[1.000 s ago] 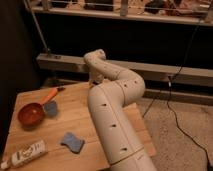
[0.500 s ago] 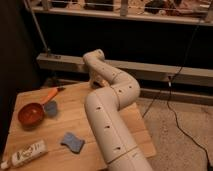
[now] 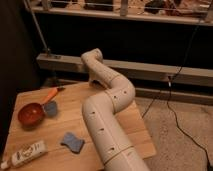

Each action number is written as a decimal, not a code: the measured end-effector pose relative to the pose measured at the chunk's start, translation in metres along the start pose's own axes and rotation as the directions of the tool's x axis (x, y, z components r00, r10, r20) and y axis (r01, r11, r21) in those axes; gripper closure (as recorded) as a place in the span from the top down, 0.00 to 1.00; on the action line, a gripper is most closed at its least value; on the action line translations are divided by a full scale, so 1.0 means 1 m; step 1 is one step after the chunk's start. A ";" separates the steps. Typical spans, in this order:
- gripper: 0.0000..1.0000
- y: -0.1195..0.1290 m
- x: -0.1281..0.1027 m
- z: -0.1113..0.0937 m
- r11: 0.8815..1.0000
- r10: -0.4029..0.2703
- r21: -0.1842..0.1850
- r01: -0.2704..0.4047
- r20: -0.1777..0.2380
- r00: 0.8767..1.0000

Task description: Push the eraser across the table

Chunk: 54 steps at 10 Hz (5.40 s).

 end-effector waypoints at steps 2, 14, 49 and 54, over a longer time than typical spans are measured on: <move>0.74 -0.001 -0.009 -0.008 0.999 -0.032 0.039 0.030 0.044 0.999; 0.74 -0.014 -0.046 -0.064 0.995 0.055 -0.084 -0.047 0.092 0.994; 0.00 -0.104 -0.004 -0.024 0.930 0.216 -0.311 -0.196 0.031 0.976; 0.00 -0.102 -0.010 -0.014 0.936 0.210 -0.294 -0.193 0.026 0.977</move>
